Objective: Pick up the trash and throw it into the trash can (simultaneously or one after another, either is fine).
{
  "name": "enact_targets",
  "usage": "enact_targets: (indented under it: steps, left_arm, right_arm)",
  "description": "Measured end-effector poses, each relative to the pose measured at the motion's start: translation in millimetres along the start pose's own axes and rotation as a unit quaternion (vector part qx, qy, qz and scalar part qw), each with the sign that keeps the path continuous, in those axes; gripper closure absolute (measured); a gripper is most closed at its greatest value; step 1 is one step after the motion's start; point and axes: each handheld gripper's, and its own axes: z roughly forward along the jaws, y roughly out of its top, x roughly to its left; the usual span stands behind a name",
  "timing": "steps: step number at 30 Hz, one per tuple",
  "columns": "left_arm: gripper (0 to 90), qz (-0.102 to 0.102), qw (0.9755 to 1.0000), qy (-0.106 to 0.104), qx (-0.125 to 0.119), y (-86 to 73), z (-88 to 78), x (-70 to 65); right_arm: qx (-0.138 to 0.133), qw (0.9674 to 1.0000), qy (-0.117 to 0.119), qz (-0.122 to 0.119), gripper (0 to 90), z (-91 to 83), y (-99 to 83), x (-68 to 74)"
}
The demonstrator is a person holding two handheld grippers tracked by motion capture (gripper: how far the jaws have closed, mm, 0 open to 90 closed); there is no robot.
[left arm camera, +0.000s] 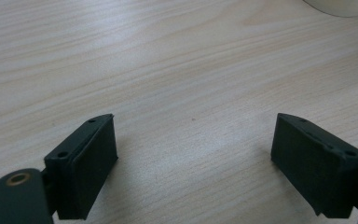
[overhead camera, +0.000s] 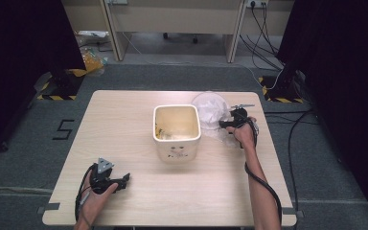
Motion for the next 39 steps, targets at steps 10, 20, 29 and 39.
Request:
enact_targets:
  steps: [10,20,29,39]
  left_arm:
    - [13.3,0.002,1.0000,0.001,0.001,-0.3,-0.4,0.2]
    - [13.3,0.001,1.0000,0.002,0.001,-0.6,-0.5,0.0]
    - [13.3,0.002,1.0000,0.002,0.002,-0.6,-0.7,0.1]
    - [13.3,0.001,1.0000,0.002,0.001,-0.7,-0.8,0.0]
  right_arm:
    - [-0.004,0.9994,-0.022,-0.025,31.9,1.4,-6.1,4.3]
    - [0.028,0.9973,-0.028,-0.061,35.0,-17.8,-18.0,8.5]
    - [0.028,0.9949,0.000,-0.097,58.5,-39.9,-38.6,8.1]
    - [0.042,0.9946,0.032,-0.090,83.4,-57.5,-54.1,8.9]
